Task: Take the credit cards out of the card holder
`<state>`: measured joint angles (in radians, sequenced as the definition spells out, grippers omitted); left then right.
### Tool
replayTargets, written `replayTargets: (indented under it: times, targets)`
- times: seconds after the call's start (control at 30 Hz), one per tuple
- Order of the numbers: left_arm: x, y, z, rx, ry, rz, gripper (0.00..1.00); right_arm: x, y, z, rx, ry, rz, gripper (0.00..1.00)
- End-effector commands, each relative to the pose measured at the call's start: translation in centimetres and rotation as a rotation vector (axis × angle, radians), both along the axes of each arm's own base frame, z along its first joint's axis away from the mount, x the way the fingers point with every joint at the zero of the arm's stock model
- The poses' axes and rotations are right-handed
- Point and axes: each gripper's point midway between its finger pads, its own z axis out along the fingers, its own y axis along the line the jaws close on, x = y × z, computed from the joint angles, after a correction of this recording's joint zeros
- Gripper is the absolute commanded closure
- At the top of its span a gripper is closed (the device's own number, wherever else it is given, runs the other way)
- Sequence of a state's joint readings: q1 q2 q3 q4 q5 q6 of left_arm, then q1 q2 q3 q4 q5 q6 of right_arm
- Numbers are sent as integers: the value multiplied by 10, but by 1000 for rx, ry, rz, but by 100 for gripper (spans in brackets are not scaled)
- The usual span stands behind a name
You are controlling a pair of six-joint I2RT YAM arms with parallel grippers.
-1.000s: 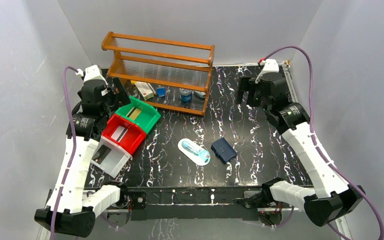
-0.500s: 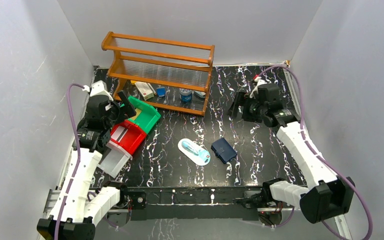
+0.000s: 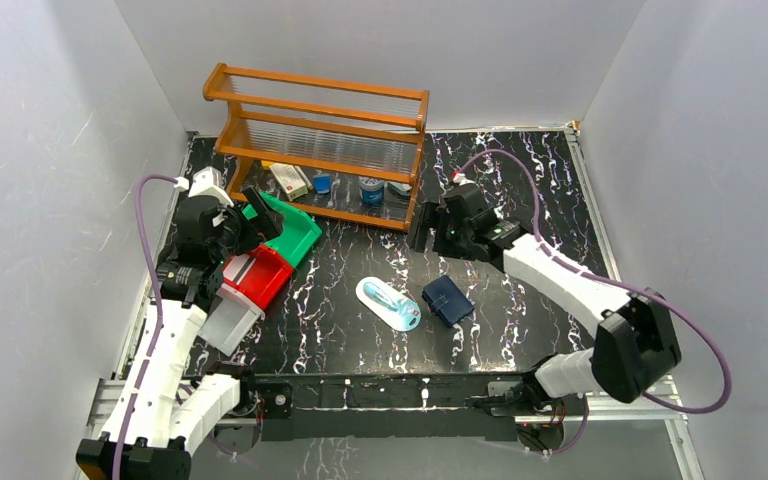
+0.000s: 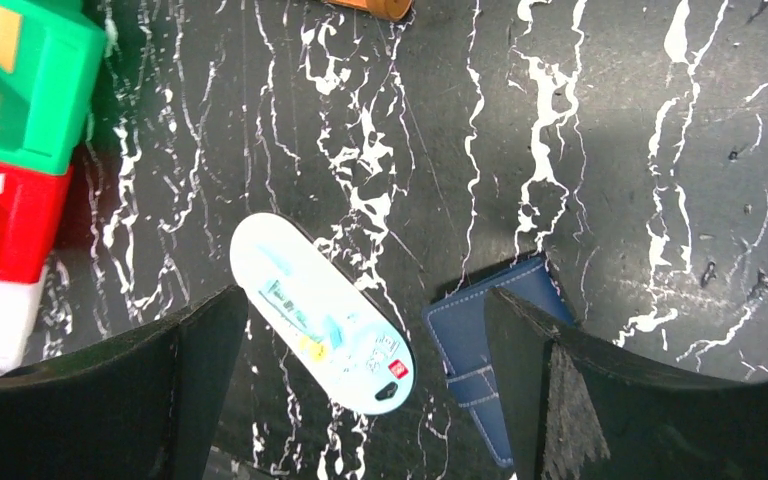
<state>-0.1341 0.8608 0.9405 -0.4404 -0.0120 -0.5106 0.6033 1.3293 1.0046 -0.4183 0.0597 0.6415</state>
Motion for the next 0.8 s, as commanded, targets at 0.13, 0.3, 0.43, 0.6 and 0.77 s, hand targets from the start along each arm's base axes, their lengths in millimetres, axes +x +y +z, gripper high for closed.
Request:
replayTargets:
  times: [0.13, 0.3, 0.43, 0.6, 0.77]
  targets:
    - [3, -2, 5, -11, -27, -14, 2, 59, 32, 0, 21, -131, -133, 4]
    - [6, 12, 10, 49, -43, 32, 2, 86, 57, -24, -39, -128, -121, 5]
    - [8, 26, 19, 130, -50, 72, 2, 104, 66, -46, -136, -133, -124, 6]
    - [7, 38, 23, 183, -60, 113, 2, 110, 73, -63, -216, -158, -126, 6]
    - [6, 44, 27, 222, -63, 121, 2, 112, 73, -84, -298, -173, -109, 9]
